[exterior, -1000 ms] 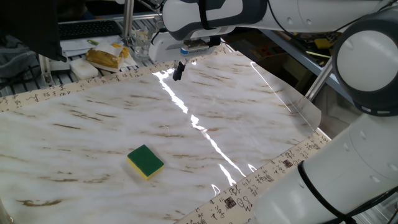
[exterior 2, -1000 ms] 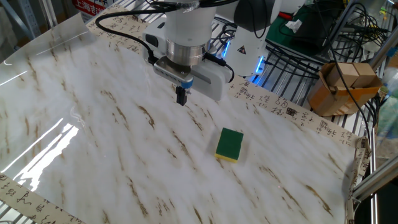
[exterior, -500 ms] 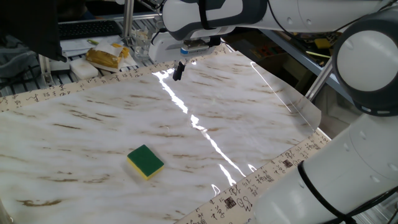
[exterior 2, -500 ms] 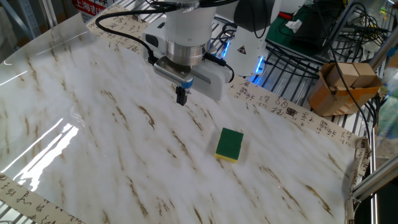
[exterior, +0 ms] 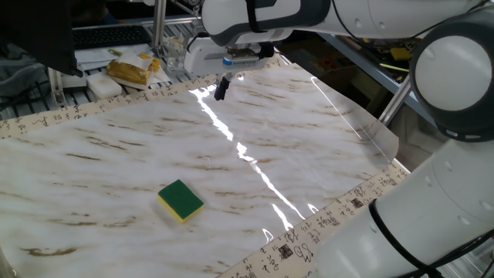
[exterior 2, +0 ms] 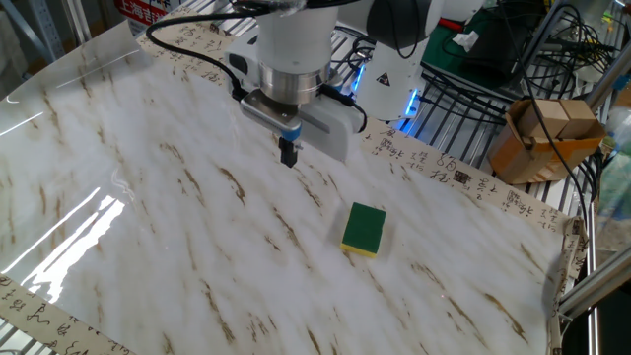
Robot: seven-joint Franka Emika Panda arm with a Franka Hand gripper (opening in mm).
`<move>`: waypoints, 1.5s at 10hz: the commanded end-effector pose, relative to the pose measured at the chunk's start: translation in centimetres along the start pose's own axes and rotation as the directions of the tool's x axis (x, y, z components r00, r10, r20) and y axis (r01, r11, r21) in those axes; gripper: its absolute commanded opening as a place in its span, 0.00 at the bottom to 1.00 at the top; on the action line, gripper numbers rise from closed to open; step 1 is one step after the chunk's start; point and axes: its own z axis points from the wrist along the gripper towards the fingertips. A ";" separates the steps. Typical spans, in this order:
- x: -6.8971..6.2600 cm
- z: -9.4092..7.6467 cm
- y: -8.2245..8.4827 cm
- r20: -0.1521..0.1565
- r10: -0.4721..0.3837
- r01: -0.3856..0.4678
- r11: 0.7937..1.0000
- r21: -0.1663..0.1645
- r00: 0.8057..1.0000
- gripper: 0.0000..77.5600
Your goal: Clean the tabletop with a sponge
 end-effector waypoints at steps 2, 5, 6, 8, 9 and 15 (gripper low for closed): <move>0.0 0.0 0.0 -0.060 0.204 -0.207 0.977 -0.058 0.977 0.00; -0.1 0.0 0.0 -0.073 0.198 -0.202 0.977 -0.061 0.978 0.00; -0.1 0.0 0.0 -0.073 0.195 -0.200 0.977 -0.068 0.978 0.00; -0.1 0.0 0.0 -0.072 0.191 -0.196 0.978 -0.070 0.979 0.00; -0.1 0.0 0.0 -0.083 0.192 -0.198 0.978 -0.064 0.978 0.00; -0.1 0.0 0.0 -0.086 0.188 -0.192 0.980 -0.048 0.978 0.00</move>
